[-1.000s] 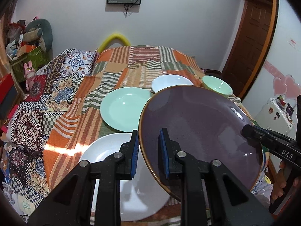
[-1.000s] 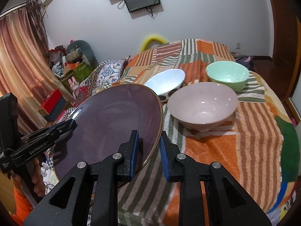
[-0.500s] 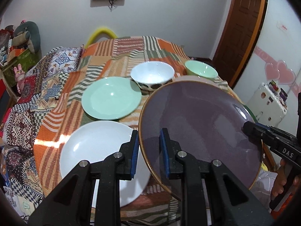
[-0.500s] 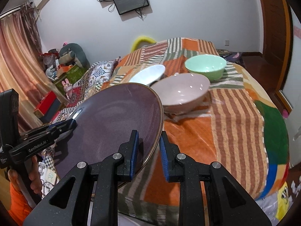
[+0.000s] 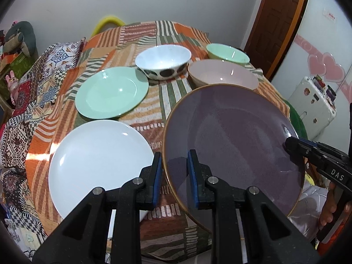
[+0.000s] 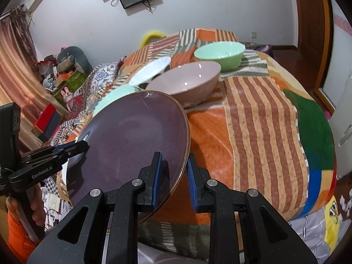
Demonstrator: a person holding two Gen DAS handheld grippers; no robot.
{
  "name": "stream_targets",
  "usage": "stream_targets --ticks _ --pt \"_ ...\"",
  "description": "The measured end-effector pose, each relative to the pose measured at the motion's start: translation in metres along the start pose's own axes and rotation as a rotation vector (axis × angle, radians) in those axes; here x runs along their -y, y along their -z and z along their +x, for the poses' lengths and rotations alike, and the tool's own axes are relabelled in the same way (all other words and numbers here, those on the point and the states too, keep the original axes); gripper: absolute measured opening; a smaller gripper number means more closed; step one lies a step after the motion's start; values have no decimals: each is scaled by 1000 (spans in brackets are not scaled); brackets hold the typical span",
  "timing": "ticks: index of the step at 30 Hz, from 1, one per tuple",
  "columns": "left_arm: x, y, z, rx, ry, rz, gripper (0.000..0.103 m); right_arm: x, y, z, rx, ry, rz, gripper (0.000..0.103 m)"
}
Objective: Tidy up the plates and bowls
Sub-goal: 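Lower the purple plate beside the white plate and open both grippers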
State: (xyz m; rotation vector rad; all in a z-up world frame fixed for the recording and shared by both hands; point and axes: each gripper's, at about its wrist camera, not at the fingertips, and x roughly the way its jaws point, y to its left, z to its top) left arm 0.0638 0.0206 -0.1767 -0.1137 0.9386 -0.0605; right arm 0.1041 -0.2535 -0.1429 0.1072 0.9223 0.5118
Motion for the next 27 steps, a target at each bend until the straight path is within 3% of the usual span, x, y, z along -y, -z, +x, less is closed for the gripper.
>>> stream_targets --ticks 17,27 --pt "-2 3 50 -129 -12 2 22 19 8 29 -82 -5 60 20" --pt "-4 0 62 -141 -9 -1 22 24 6 36 -103 1 67 20"
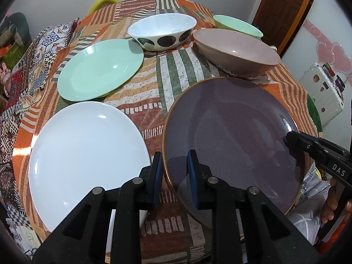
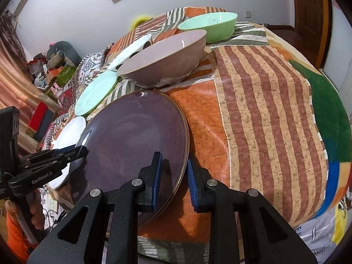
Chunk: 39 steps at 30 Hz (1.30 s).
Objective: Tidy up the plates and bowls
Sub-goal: 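Lower the purple plate beside the white plate and open both grippers, then move both grippers to the white plate rim and close them on it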
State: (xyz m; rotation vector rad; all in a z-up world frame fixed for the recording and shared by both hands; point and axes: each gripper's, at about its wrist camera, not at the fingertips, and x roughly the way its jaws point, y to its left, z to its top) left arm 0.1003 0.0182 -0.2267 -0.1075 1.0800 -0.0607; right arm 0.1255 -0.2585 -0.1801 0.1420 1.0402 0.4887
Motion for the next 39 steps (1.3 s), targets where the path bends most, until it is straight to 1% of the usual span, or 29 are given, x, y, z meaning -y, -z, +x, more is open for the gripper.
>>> stream_targets --ticks 4,8,11,12,14,17,20,23,24,25,27,29,31,34,38,39 --pt "-1 0 2 -3 10 -3 22 -1 -1 2 -10 -4 0 23" --pt "-1 2 0 1 6 1 22 1 -2 2 -16 -10 4 23" --pt "2 3 -9 38 -8 22 22 0 -3 0 -19 -5 2 23" --pt "3 3 -13 49 -9 30 22 0 -2 -2 -17 0 -2 27" --pt "4 3 -20 66 -12 37 23 0 -2 -7 -3 21 -7 30" --pt "5 3 -31 94 -17 42 24 1 -2 -16 16 47 -17 32" --pt "4 4 -46 129 -20 40 26 3 -3 -29 48 53 -17 36" --pt "0 6 -61 171 -31 23 35 -2 -4 -42 84 51 -31 37" --pt "-2 6 -68 189 -33 15 42 -4 -5 -47 98 47 -39 38" --pt "-5 6 -75 212 -38 7 47 -8 -7 -49 109 46 -47 39" --pt "-9 7 -90 261 -57 -2 49 -16 -10 -56 137 40 -64 45" --pt "-14 9 -103 300 -85 -5 53 -26 -13 -61 163 28 -83 46" --pt "-19 11 -117 349 -114 -13 61 -35 -16 -64 181 19 -103 47" --pt "-30 15 -130 390 -130 -34 67 -48 -22 -65 200 0 -135 50" --pt "-46 21 -142 427 -179 -60 73 -68 -27 -63 215 -28 -183 51" --pt "-51 22 -145 434 -188 -69 76 -72 -28 -61 215 -34 -193 53"
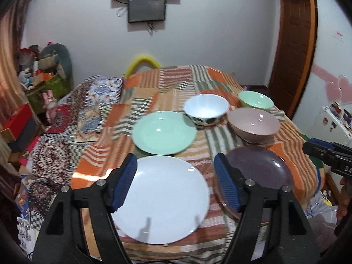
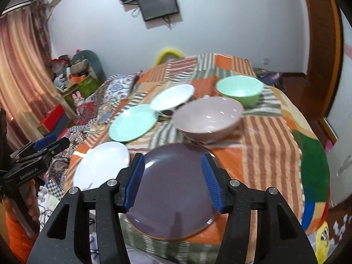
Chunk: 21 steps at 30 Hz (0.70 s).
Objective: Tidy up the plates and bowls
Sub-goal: 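Move both grippers to the white plate rim and close them on it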
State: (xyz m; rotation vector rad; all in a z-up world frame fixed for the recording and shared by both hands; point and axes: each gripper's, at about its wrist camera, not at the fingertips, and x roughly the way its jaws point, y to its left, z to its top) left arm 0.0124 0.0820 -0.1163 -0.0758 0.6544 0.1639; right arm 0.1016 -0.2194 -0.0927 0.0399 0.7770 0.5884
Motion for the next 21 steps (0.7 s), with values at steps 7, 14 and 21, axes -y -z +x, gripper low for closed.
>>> stream_targets --ticks 7,14,21 --pt "-39 12 0 -6 -63 -63 81 -34 -6 21 -15 -50 -67 58" --pt "-74 30 13 -64 -86 -122 81 -67 -10 51 -69 -84 -116 58" --pt "-103 50 32 -127 -91 -174 81 -97 -8 86 -143 -105 -169 58"
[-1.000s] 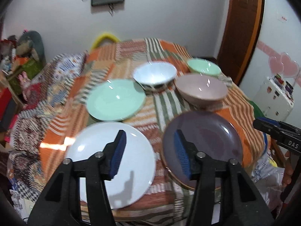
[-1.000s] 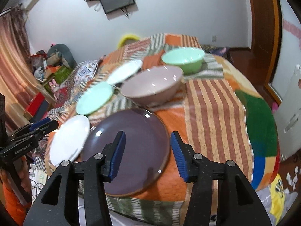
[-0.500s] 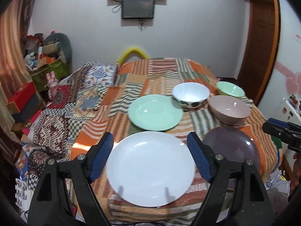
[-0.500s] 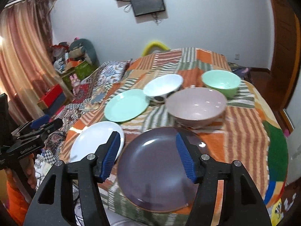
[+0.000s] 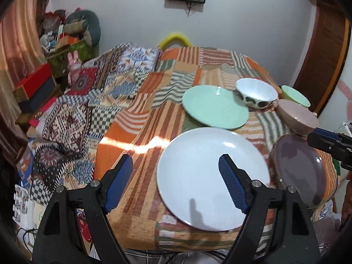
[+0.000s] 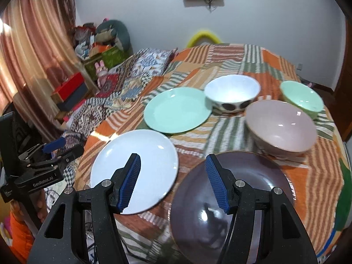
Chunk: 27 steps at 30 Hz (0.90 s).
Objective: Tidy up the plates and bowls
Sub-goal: 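Move both grippers to the white plate rim and close them on it, then lift the white plate off the bed with both grippers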
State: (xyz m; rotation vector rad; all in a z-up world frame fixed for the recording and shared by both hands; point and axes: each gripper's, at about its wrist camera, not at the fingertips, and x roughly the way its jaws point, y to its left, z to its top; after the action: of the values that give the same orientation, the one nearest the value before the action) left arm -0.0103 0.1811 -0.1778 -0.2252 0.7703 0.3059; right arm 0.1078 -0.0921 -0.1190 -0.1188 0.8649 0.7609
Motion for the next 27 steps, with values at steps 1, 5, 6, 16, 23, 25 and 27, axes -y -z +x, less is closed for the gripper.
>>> stream_targets --ticks 1,5,6,16,23,25,27 --pt "-4 2 4 -10 1 -7 81 -1 0 3 -9 0 -3 58" --pt "-16 10 15 -42 8 -25 81 -8 0 26 -59 4 -21 58" --pt "-18 11 17 -46 9 -27 81 -8 0 31 -71 1 -23 58" --pt "-34 21 40 -91 35 -61 60 -9 1 75 -194 6 -34 43" --pt "-34 24 53 -128 76 -59 39 -3 2 90 -241 16 -23 32" --pt "-35 26 57 -140 86 -61 32 -3 2 93 -249 21 -23 30" --pt "-35 27 60 -151 95 -62 29 -3 2 97 -257 24 -24 27"
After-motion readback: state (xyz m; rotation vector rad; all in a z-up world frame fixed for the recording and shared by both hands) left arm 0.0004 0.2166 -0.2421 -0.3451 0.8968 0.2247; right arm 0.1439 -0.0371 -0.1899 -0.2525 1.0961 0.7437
